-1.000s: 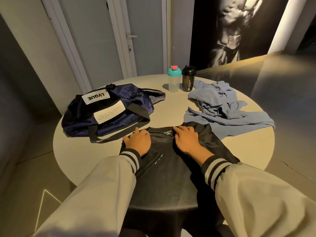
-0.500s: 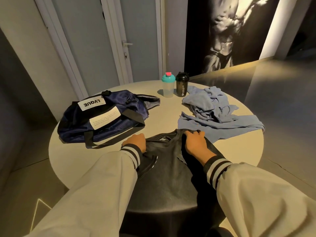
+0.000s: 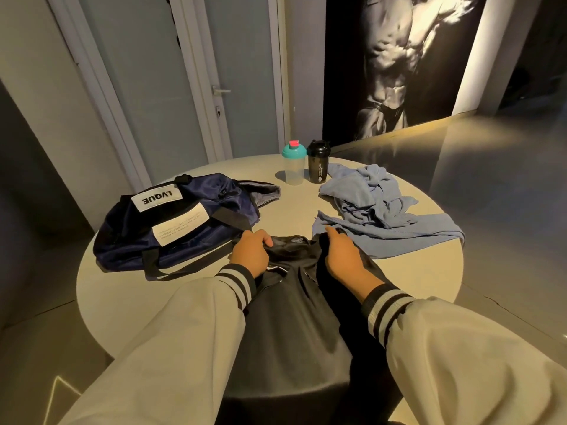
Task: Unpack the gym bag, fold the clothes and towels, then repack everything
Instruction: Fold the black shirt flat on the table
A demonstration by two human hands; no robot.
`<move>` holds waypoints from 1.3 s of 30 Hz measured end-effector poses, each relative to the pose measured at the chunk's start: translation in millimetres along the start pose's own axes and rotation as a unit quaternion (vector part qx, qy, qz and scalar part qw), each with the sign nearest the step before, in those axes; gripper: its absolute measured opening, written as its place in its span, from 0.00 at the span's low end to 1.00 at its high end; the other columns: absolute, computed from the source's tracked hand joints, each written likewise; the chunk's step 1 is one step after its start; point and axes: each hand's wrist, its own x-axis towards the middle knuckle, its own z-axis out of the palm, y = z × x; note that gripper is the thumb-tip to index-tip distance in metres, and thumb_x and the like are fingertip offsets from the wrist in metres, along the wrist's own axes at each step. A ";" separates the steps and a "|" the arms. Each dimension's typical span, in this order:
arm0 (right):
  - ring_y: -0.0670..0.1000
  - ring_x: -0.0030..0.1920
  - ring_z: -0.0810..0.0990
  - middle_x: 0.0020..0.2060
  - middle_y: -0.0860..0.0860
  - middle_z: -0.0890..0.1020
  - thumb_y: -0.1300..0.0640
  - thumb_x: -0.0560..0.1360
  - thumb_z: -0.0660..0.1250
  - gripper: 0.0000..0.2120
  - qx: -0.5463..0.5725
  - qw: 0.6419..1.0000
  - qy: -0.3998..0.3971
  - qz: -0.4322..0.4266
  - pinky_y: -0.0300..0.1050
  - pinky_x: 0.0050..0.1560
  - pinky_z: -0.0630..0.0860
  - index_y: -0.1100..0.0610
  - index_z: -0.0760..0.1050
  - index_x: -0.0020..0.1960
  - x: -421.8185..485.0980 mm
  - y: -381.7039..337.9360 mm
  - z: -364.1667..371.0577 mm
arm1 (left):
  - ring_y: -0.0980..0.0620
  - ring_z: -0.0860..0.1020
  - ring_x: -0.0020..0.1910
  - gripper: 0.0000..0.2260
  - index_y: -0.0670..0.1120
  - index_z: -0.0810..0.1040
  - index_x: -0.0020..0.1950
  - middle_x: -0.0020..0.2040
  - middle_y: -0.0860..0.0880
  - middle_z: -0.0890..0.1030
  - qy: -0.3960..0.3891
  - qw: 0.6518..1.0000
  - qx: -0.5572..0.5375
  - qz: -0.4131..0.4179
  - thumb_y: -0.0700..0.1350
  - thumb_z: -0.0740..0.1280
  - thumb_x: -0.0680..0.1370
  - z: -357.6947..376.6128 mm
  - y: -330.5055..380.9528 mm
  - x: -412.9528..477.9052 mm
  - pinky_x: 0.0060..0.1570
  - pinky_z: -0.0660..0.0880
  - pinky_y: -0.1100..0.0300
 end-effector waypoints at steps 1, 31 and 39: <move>0.66 0.59 0.75 0.61 0.65 0.75 0.68 0.80 0.59 0.28 0.011 1.000 -0.006 -0.006 0.54 0.53 0.71 0.59 0.58 0.79 4.9 -4.1 -3.3 | 0.39 0.75 0.52 0.17 0.52 0.76 0.51 0.59 0.43 0.71 0.003 1.000 -0.014 0.014 0.30 0.58 0.78 -0.4 2.1 4.8 0.61 0.73 0.48; 0.65 0.51 0.78 0.62 0.58 0.70 0.65 0.76 0.64 0.20 -0.032 0.996 0.077 -0.017 0.55 0.50 0.75 0.59 0.72 0.68 32.8 -0.8 3.3 | 0.42 0.75 0.53 0.17 0.52 0.74 0.67 0.67 0.46 0.65 0.025 0.996 -0.027 0.087 0.38 0.63 0.80 46.6 5.8 51.8 0.60 0.76 0.48; 0.60 0.61 0.74 0.64 0.58 0.71 0.64 0.80 0.60 0.26 0.097 0.991 0.093 -0.028 0.54 0.61 0.72 0.57 0.63 0.77 33.9 -36.2 -6.8 | 0.44 0.75 0.51 0.15 0.52 0.77 0.65 0.63 0.48 0.67 0.048 0.989 -0.032 0.133 0.39 0.63 0.81 31.2 8.3 48.7 0.55 0.76 0.50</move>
